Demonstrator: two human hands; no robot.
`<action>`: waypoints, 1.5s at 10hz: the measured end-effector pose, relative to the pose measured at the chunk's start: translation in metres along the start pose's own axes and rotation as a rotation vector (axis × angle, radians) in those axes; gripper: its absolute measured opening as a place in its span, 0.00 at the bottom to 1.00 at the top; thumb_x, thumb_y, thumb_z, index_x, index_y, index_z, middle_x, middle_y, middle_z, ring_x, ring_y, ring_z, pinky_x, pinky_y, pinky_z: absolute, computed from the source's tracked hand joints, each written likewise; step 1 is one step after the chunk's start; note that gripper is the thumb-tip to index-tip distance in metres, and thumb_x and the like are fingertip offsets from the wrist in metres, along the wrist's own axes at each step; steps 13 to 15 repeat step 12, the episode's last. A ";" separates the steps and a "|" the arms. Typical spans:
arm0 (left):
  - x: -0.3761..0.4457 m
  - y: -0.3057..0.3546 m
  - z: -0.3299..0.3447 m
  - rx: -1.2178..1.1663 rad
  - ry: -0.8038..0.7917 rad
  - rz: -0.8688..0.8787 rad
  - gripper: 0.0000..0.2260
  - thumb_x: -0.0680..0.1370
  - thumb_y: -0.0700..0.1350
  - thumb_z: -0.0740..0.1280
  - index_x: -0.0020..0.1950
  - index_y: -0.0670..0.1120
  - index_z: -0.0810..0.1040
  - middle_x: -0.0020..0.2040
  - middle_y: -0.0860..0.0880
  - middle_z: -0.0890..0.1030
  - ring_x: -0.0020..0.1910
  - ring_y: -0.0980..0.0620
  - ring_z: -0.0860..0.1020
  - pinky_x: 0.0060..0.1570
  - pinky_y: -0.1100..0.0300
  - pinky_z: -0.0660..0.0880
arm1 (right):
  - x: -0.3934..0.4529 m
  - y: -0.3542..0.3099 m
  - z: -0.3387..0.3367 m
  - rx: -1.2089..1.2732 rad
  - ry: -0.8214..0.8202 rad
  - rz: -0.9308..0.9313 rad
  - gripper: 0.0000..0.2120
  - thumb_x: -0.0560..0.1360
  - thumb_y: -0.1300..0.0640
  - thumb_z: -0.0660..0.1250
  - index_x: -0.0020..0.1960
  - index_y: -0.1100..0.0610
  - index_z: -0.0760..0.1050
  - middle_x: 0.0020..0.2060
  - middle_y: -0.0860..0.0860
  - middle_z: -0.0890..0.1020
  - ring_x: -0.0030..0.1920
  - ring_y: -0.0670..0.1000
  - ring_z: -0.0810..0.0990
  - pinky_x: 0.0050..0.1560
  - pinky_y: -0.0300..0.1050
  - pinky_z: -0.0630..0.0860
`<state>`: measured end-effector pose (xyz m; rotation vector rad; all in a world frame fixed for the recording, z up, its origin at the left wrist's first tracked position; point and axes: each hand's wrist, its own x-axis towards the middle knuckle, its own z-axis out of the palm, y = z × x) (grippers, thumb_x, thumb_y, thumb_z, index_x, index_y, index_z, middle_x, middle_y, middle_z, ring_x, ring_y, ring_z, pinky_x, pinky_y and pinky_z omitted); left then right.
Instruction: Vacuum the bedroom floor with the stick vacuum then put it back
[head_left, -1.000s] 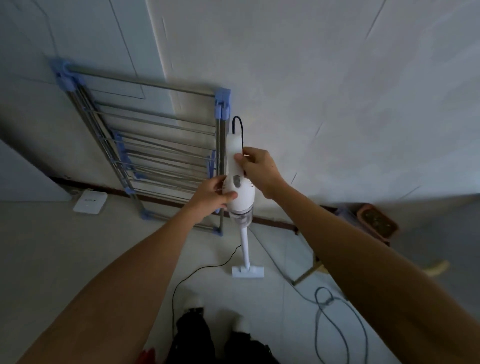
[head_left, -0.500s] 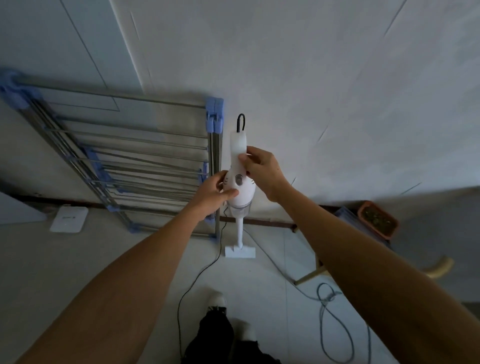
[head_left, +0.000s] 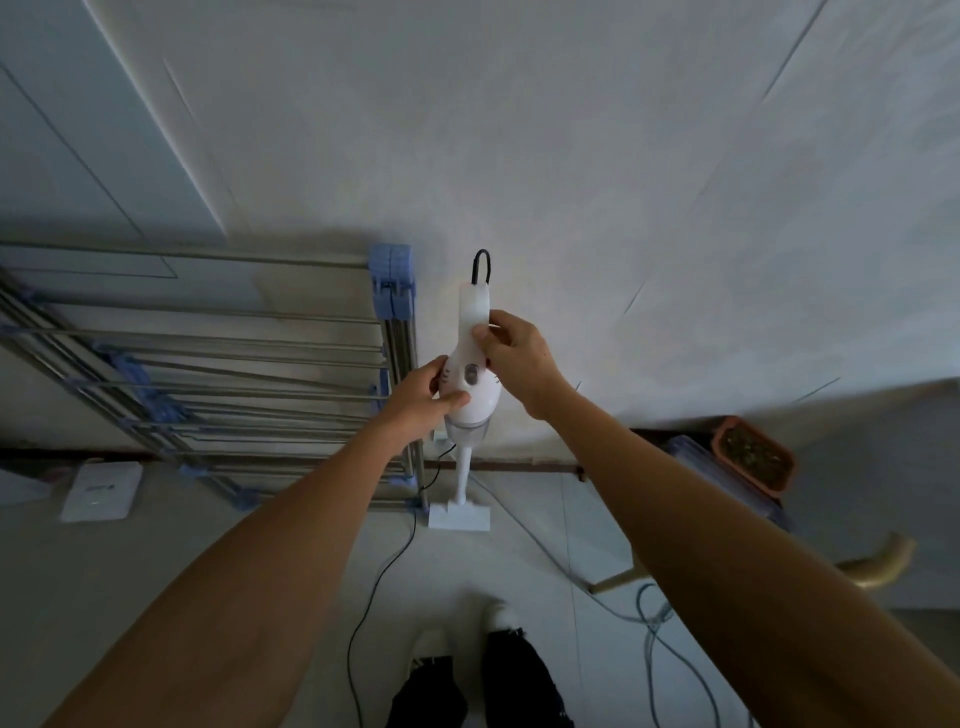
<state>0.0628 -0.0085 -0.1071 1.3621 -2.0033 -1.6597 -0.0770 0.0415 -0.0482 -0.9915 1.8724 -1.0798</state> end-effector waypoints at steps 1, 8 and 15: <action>0.018 0.010 0.002 -0.006 0.042 -0.017 0.26 0.79 0.43 0.68 0.76 0.45 0.66 0.72 0.46 0.74 0.71 0.46 0.72 0.69 0.47 0.70 | 0.025 -0.003 -0.010 -0.021 -0.025 0.002 0.12 0.80 0.53 0.60 0.59 0.54 0.78 0.50 0.54 0.84 0.51 0.59 0.82 0.56 0.59 0.79; 0.057 0.020 0.005 0.064 0.071 -0.157 0.46 0.65 0.62 0.73 0.79 0.52 0.60 0.74 0.50 0.72 0.73 0.48 0.71 0.71 0.44 0.69 | 0.076 -0.002 -0.040 -0.302 -0.269 -0.108 0.12 0.81 0.53 0.58 0.58 0.59 0.73 0.49 0.56 0.80 0.46 0.56 0.78 0.42 0.46 0.73; 0.036 0.043 -0.001 0.043 0.114 -0.054 0.32 0.75 0.47 0.73 0.76 0.48 0.65 0.75 0.45 0.70 0.73 0.47 0.69 0.69 0.49 0.69 | 0.069 0.001 -0.051 -0.340 -0.211 -0.030 0.13 0.80 0.53 0.59 0.61 0.58 0.72 0.48 0.53 0.78 0.46 0.54 0.75 0.43 0.45 0.69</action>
